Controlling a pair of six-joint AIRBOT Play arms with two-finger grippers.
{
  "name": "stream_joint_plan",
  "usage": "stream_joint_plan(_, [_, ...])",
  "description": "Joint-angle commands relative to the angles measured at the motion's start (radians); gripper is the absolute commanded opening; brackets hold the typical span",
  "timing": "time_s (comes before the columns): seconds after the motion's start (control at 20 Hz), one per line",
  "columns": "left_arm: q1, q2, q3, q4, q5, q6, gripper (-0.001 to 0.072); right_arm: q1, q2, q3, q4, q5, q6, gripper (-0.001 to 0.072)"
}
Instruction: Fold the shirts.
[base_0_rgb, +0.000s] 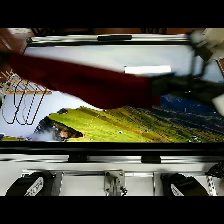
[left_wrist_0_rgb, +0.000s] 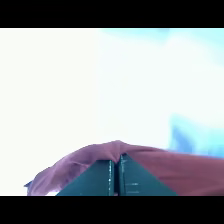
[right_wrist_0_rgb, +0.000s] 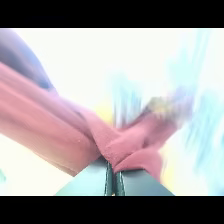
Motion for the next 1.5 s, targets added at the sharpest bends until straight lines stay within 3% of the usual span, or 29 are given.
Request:
stream_joint_plan(0.0, [0.001, 0.181, 0.288, -0.018, 0.115, -0.155, 0.0034, 0.001, 0.177, 0.256, 0.021, -0.017, -0.003, 0.0058])
stream_joint_plan(0.3, [0.001, 0.286, 0.294, 0.141, 0.019, -0.16, 0.0034, 0.001, 0.251, 0.308, 0.035, -0.078, 0.078, 0.0058])
stream_joint_plan(0.45, [0.001, 0.227, 0.266, 0.201, -0.075, -0.159, 0.0034, 0.001, 0.176, 0.308, -0.027, 0.05, 0.086, 0.0058])
stream_joint_plan(0.65, [0.001, 0.108, 0.097, 0.204, -0.132, -0.072, 0.0034, 0.001, -0.036, 0.275, -0.136, 0.306, 0.119, 0.0058])
stream_joint_plan(0.75, [0.001, 0.014, -0.024, 0.204, -0.129, -0.036, 0.0034, 0.001, -0.171, 0.203, -0.142, 0.316, 0.15, 0.0058])
stream_joint_plan(0.95, [0.001, -0.274, -0.166, 0.203, 0.019, 0.01, 0.0034, 0.001, -0.507, 0.114, -0.116, 0.019, 0.266, 0.0058])
stream_joint_plan(1.2, [0.001, -0.596, -0.138, 0.117, 0.081, 0.006, 0.0035, 0.001, -0.753, 0.114, 0.169, -0.402, 0.306, 0.0058])
stream_joint_plan(1.3, [0.001, -0.672, -0.138, 0.096, 0.089, 0.006, 0.0035, 0.001, -0.79, 0.114, 0.179, -0.438, 0.305, 0.0059])
stream_joint_plan(1.45, [0.001, -0.749, -0.138, -0.004, 0.061, 0.006, 0.0036, 0.001, -0.816, 0.114, 0.179, -0.383, 0.305, 0.0062])
